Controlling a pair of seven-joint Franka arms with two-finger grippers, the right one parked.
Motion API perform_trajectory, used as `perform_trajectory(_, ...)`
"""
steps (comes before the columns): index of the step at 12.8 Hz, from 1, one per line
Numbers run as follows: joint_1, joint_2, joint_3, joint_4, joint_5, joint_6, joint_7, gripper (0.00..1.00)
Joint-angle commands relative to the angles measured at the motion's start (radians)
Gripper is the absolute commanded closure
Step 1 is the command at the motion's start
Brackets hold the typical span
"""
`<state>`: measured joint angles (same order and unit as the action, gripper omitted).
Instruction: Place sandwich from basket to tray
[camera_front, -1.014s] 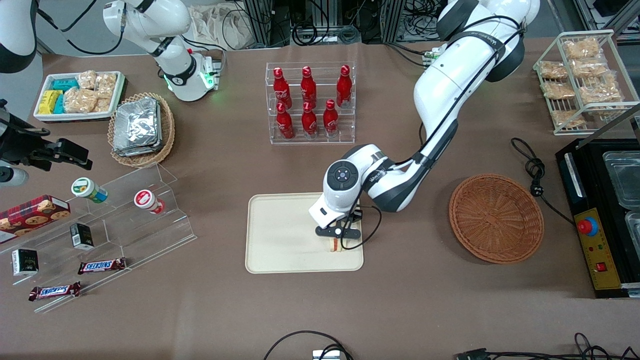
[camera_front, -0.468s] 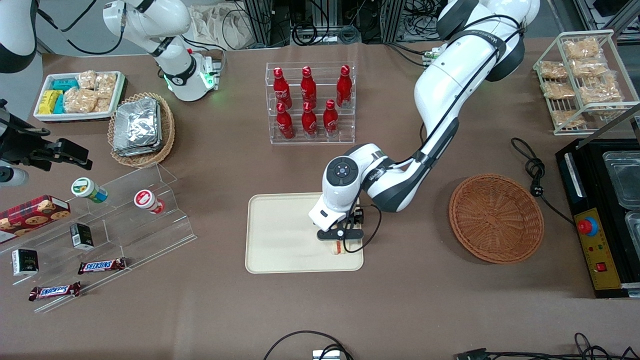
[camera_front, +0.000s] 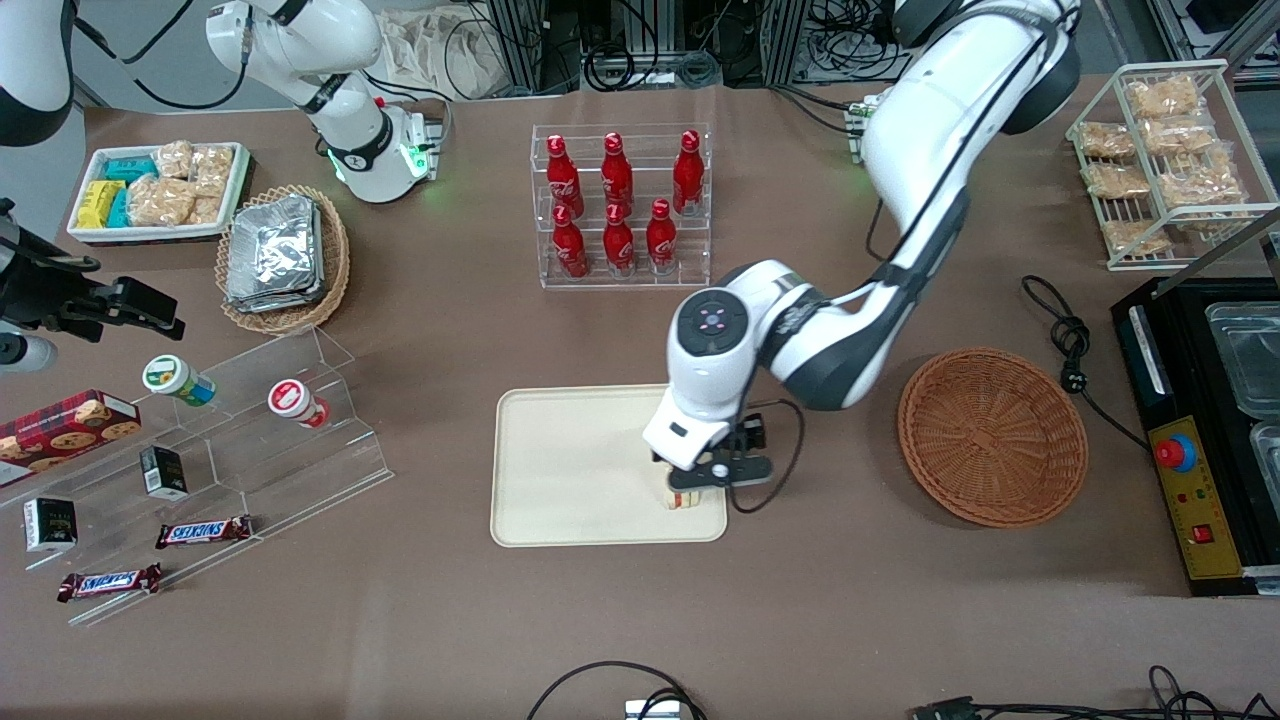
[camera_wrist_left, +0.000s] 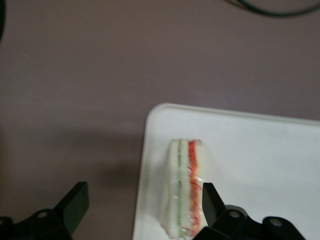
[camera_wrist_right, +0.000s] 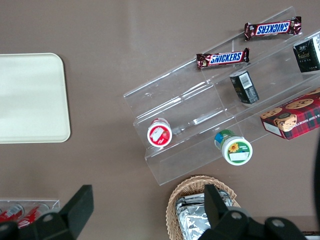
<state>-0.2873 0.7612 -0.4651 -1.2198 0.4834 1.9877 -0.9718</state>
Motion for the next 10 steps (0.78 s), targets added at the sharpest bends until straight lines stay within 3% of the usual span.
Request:
perform_trajectory(1, 0.052, -0.110, 0.000, -0.020, -0.031, -0.126, 0.001, 0.00)
perform_trajectory(7, 0.236, -0.247, -0.004, -0.034, -0.043, -0.228, 0.088, 0.00)
perform_trajectory(10, 0.325, -0.331, -0.003, -0.032, -0.138, -0.366, 0.307, 0.00)
